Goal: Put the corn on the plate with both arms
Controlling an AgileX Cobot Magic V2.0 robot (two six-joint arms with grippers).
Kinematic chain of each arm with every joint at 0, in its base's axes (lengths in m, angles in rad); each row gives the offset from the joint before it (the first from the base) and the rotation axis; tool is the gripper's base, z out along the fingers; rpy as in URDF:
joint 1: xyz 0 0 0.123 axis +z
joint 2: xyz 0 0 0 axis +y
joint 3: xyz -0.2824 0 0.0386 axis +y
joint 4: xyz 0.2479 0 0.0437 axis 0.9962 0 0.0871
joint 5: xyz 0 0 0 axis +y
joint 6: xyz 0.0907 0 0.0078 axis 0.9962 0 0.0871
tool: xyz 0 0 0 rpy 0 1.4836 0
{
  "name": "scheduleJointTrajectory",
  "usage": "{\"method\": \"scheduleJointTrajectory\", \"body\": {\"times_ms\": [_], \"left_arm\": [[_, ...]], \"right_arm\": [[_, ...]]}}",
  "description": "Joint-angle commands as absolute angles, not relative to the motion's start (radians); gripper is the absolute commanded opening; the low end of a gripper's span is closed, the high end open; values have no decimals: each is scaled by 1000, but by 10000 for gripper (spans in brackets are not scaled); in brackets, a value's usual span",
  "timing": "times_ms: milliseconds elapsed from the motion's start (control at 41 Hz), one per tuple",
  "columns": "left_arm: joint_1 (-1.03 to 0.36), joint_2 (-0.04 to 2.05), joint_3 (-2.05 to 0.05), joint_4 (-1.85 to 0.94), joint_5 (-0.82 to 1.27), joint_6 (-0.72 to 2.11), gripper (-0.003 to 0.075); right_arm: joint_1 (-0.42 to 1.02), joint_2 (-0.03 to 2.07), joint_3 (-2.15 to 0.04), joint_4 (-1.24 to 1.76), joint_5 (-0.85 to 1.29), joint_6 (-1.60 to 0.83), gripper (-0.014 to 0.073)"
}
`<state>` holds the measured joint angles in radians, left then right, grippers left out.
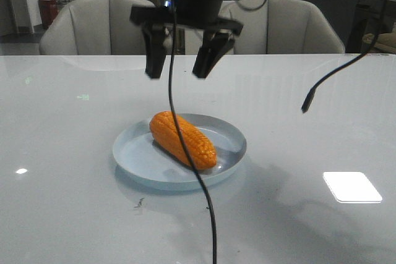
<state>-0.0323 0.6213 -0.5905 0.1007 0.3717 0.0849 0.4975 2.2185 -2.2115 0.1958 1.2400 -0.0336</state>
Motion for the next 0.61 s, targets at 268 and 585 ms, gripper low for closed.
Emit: {"method": "scheduleJointTrajectory", "body": {"times_ms": [268,585], "left_arm": [[-29,619,-621,102,285,74,380],[-29,619,-621,102,250,74,380]], "right_arm": [[251,1724,-2242,75,1328,-43,622],[50,1383,-2001,-9,1262,-46,622]]}}
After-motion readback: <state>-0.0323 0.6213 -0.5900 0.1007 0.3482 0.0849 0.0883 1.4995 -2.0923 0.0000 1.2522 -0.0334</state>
